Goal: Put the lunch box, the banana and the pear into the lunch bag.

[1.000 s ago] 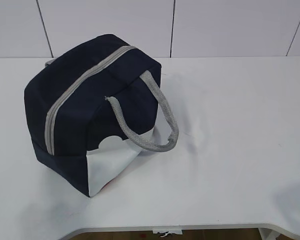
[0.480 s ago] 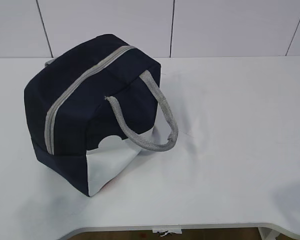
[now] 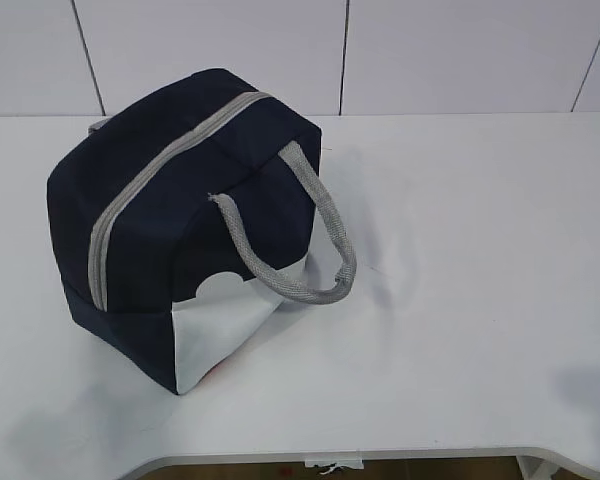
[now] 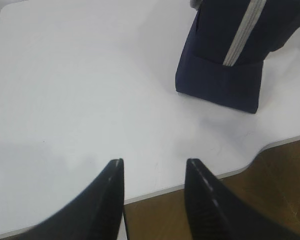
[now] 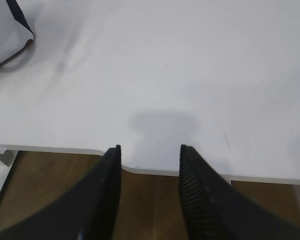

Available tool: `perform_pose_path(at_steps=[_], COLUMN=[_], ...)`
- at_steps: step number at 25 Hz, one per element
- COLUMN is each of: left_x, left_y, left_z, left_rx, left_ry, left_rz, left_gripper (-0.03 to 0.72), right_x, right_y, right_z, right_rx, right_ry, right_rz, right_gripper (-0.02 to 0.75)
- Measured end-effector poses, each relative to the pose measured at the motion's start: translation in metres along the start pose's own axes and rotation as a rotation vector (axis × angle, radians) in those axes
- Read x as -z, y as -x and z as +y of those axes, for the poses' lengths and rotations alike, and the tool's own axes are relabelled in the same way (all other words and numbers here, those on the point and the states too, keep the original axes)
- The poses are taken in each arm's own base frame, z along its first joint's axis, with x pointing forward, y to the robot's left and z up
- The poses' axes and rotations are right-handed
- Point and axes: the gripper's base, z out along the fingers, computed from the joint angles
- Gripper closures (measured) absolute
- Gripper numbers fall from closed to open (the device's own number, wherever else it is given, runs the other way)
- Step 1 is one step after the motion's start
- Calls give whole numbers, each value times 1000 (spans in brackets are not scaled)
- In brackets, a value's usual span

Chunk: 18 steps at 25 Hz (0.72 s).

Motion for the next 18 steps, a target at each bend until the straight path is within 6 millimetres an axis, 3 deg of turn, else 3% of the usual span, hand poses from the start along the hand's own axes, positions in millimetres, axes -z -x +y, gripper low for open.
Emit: perform_pose_path(at_steps=[18], left_x=[0], left_y=[0], left_z=[0], left_rx=[1], left_ry=[2], left_rz=[-1], left_gripper=[381], right_x=[0], right_y=[0], right_z=[0], right_rx=[0], right_ry=[0], right_rz=[-4], right_gripper=[428])
